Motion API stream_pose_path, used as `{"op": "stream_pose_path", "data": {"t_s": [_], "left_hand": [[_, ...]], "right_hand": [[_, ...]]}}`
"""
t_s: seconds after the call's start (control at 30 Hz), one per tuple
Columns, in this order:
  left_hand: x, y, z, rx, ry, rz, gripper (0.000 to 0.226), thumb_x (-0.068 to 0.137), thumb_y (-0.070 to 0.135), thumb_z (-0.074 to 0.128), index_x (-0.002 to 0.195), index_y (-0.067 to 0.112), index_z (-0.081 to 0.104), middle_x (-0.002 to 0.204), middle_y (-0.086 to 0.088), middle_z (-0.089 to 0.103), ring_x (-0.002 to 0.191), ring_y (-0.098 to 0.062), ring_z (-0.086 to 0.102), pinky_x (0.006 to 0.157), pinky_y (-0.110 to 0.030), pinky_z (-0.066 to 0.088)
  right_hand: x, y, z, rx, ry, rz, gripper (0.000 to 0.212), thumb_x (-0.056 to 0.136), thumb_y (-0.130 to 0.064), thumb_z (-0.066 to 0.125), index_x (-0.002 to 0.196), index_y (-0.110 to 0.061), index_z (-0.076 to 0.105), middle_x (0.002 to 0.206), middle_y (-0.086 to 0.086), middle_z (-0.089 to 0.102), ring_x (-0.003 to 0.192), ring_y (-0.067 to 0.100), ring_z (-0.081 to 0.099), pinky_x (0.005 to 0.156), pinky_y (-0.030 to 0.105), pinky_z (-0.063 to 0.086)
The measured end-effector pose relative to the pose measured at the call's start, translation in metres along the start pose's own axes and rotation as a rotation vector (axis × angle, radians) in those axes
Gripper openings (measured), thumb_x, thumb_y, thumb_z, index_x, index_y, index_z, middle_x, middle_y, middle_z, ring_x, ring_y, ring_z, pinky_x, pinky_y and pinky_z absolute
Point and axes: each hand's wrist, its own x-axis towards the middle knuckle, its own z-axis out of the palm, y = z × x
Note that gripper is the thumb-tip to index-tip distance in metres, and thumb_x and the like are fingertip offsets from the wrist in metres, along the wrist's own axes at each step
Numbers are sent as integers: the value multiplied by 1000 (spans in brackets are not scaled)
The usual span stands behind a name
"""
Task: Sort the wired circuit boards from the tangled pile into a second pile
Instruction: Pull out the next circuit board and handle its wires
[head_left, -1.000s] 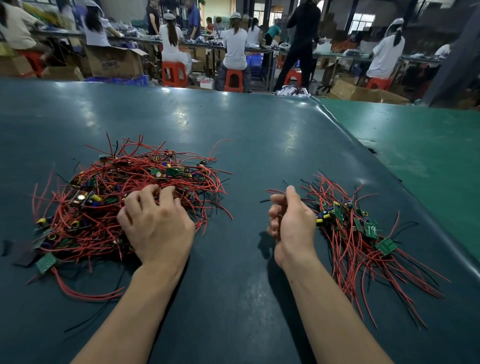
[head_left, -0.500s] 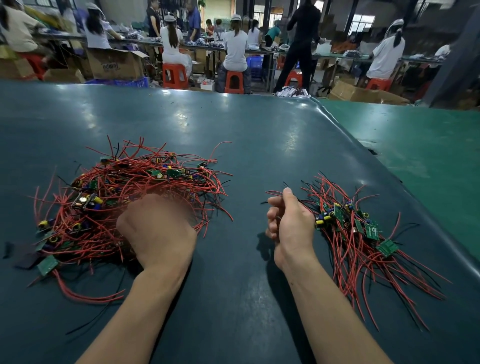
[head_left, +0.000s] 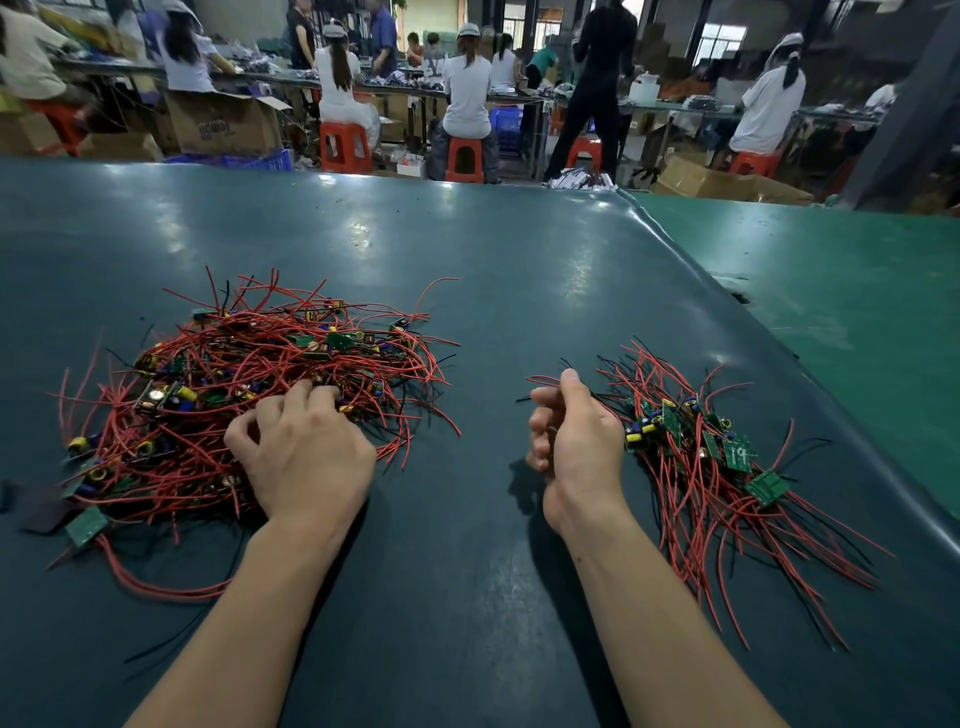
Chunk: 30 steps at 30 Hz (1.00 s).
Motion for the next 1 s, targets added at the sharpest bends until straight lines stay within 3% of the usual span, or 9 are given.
{"op": "stream_pose_path", "data": {"t_s": [0.17, 0.33, 0.4, 0.53, 0.77, 0.87, 1.0], "left_hand": [[6, -5, -4, -71, 98, -9, 18, 86, 15, 63, 105, 15, 63, 101, -8, 68, 102, -33, 54, 91, -45, 30], [8, -3, -2, -37, 41, -44, 34, 88, 19, 62, 122, 12, 60, 111, -13, 67, 115, -35, 47, 97, -47, 28], [9, -5, -2, -41, 60, -39, 29, 88, 17, 63, 117, 13, 63, 105, -14, 68, 111, -37, 49, 95, -48, 30], [6, -7, -7, -147, 190, -28, 18, 85, 18, 66, 103, 13, 67, 89, -14, 69, 100, -38, 53, 90, -50, 34], [0, 0, -10, -358, 517, 140, 17, 83, 13, 57, 96, 15, 68, 85, -5, 68, 94, -32, 52, 87, -46, 35], [-7, 3, -9, -489, 494, 347, 19, 82, 5, 55, 94, 11, 67, 83, -5, 69, 81, -29, 53, 78, -42, 43], [-10, 11, -8, -535, 313, 439, 20, 76, 2, 55, 90, 8, 67, 79, -1, 65, 73, -26, 53, 72, -38, 45]], "right_hand": [[0, 0, 0, 0, -1, 0, 37, 101, -32, 50, 72, -10, 60, 43, -5, 49, 32, 7, 33, 34, 16, 23], [0, -1, -1, -3, -6, 7, 37, 101, -32, 50, 73, -10, 60, 44, -5, 50, 33, 8, 34, 34, 16, 24], [0, -1, -1, -5, -3, 8, 36, 101, -32, 50, 74, -10, 61, 44, -5, 50, 33, 7, 34, 34, 17, 24], [-1, -1, 0, -14, -6, 13, 37, 100, -33, 50, 73, -11, 61, 45, -5, 50, 34, 8, 33, 34, 17, 24], [0, -1, 2, -16, -5, 27, 37, 100, -33, 51, 70, -13, 60, 44, -5, 50, 33, 7, 33, 34, 16, 23], [-1, 0, 3, -57, -37, 29, 37, 99, -34, 52, 69, -14, 61, 45, -5, 51, 34, 7, 34, 35, 15, 24], [-5, 3, 6, -135, -103, 32, 37, 99, -34, 53, 68, -16, 61, 47, -6, 53, 36, 7, 36, 37, 15, 26]]}}
